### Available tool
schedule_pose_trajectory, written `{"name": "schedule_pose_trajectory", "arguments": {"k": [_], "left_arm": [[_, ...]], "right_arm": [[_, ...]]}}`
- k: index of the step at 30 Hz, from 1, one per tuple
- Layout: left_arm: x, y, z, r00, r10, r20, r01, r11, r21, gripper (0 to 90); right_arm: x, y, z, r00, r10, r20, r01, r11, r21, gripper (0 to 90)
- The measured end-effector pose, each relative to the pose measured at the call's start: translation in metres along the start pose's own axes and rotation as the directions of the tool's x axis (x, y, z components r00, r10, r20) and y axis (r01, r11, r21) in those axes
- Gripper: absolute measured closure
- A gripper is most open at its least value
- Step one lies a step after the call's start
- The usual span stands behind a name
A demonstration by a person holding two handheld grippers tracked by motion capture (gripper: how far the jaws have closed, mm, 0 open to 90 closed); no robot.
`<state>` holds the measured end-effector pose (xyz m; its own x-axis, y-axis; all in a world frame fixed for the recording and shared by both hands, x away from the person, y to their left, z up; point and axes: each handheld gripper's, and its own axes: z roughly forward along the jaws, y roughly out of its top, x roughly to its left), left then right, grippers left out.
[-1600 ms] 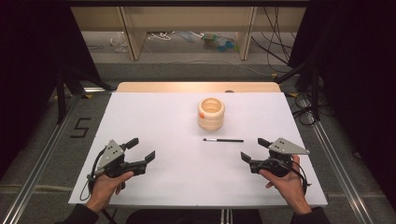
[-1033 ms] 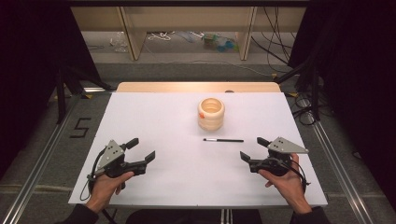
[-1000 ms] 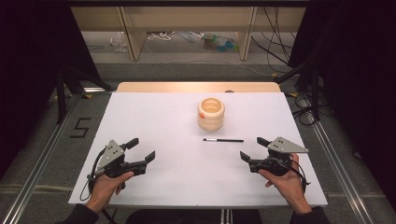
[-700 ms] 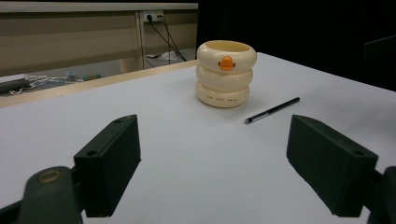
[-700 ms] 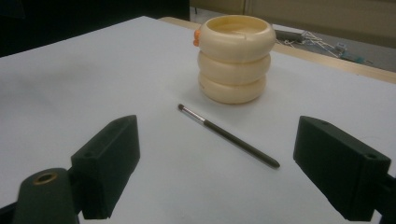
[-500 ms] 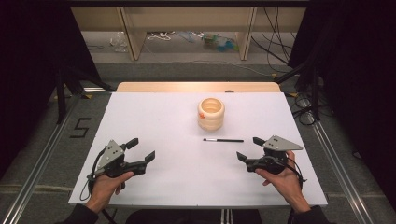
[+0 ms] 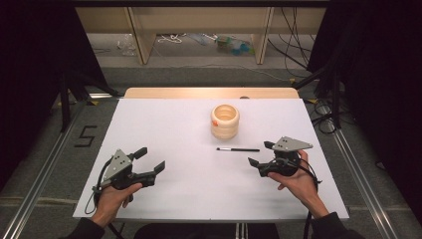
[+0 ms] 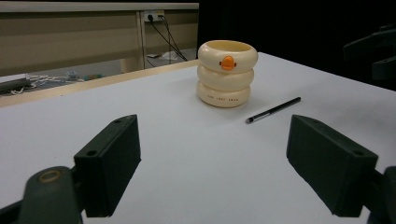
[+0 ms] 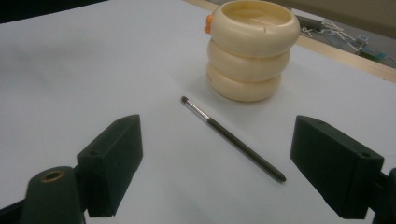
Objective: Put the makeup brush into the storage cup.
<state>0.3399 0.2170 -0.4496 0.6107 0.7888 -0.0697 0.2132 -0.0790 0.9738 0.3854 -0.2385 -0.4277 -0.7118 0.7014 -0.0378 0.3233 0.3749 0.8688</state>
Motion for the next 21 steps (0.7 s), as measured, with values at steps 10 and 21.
{"name": "schedule_pose_trajectory", "arguments": {"k": [10,21], "left_arm": [[0.000,0.000,0.000,1.0000,-0.005,0.003,0.005,1.0000,-0.004,17.5],[0.001,-0.001,0.000,1.0000,0.000,0.001,0.000,1.0000,0.003,17.5]], "right_arm": [[-0.010,0.009,0.008,0.9998,-0.003,-0.018,0.004,0.999,0.048,18.7],[-0.018,0.028,0.024,0.9983,-0.024,-0.053,0.030,0.992,0.121,18.7]]}}
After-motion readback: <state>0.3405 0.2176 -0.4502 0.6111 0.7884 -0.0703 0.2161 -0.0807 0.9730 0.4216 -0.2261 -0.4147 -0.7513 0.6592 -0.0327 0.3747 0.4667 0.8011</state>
